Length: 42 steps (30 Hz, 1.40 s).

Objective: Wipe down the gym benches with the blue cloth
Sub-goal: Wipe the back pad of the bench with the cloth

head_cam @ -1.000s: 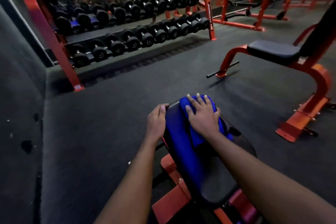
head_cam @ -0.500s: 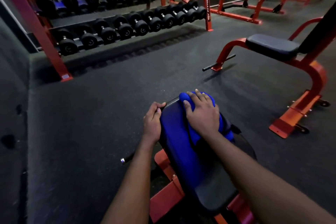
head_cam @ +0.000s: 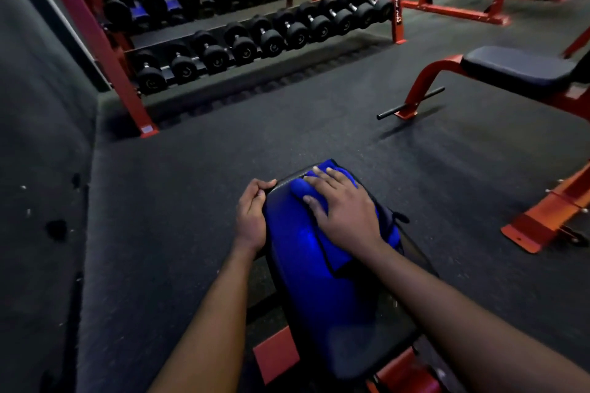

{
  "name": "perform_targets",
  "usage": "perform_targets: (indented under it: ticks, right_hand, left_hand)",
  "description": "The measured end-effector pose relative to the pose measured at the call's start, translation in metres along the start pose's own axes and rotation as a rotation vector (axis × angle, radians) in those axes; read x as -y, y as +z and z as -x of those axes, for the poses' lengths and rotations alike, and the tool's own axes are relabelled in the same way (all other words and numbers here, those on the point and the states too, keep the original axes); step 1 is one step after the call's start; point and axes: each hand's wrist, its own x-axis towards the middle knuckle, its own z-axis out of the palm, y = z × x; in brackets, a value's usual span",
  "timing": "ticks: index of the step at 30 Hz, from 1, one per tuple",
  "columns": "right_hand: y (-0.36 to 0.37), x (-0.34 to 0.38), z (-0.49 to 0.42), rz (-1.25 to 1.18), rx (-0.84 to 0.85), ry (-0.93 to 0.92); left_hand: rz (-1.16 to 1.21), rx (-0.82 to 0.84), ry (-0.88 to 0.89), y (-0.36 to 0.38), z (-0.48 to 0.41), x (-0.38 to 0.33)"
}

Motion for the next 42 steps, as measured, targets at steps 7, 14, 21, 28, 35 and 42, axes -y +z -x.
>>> perform_targets:
  ticks: [7,14,21,28,35,42]
  right_hand:
    - [0.009,0.028,-0.004,0.075,-0.032,0.16]
    - [0.004,0.027,-0.02,0.102,0.059,0.399]
    - [0.011,0.064,0.026,0.159,0.025,0.237]
    - [0.015,0.06,-0.026,0.135,-0.019,0.449]
    - [0.008,0.062,0.035,0.09,0.032,0.034]
    - [0.024,0.075,-0.014,0.103,-0.105,0.407]
  left_hand:
    - [0.018,0.013,0.027,-0.001,-0.001,0.002]
    - [-0.02,0.138,0.008,-0.016,-0.003,0.002]
    - [0.088,0.312,-0.176,-0.038,-0.009,-0.007]
    - [0.043,0.422,-0.217,-0.055,-0.014,-0.002]
    - [0.107,0.422,-0.197,-0.058,-0.017,0.003]
    - [0.142,0.483,-0.243,-0.063,-0.022,0.001]
